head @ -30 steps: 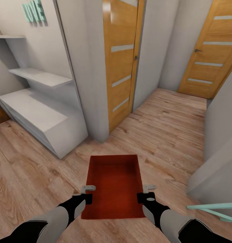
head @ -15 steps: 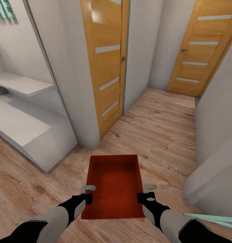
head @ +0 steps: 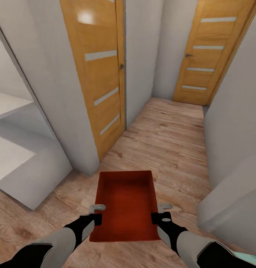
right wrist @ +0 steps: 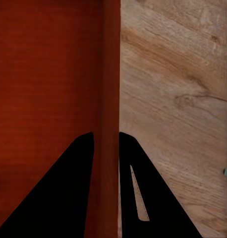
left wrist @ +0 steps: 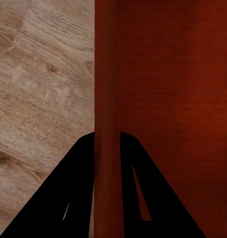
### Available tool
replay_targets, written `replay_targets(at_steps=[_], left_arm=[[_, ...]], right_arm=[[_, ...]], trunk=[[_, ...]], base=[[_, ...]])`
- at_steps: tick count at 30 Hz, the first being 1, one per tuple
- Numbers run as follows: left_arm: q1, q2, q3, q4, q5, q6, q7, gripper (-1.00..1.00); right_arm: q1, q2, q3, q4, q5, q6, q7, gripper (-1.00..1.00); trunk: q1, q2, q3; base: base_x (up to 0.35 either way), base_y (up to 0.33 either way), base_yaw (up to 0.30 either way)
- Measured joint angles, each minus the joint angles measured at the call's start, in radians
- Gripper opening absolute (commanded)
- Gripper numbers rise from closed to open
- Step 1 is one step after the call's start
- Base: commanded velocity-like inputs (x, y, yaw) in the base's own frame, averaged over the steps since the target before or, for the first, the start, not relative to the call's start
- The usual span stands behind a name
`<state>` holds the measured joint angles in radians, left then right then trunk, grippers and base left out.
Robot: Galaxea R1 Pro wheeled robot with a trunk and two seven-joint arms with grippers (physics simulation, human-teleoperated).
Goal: Move the two storage containers from the living room to the garage. In the garage, place one container on the floor and stack the other container on top of it (either order is fine).
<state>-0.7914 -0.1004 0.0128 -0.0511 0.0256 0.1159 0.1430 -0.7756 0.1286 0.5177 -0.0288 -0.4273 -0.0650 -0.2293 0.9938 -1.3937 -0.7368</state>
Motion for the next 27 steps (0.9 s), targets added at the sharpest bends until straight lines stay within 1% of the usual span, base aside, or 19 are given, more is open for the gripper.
replay_targets(at_steps=[16,27], left_arm=[[0.0,0.0,0.0,0.0,0.0,0.0,0.0,-1.0],[0.0,0.0,-0.002,0.0,0.001,0.003,0.0,-1.0]], right_arm=[[0.0,0.0,0.0,0.0,0.0,0.0,0.0,-1.0],[0.0,0.001,-0.001,0.003,0.0,0.0,0.0,-1.0]], trunk=[[0.0,0.0,0.0],[0.0,0.0,0.0]], base=[[0.322,0.0,-0.187],[0.322,0.0,-0.162]])
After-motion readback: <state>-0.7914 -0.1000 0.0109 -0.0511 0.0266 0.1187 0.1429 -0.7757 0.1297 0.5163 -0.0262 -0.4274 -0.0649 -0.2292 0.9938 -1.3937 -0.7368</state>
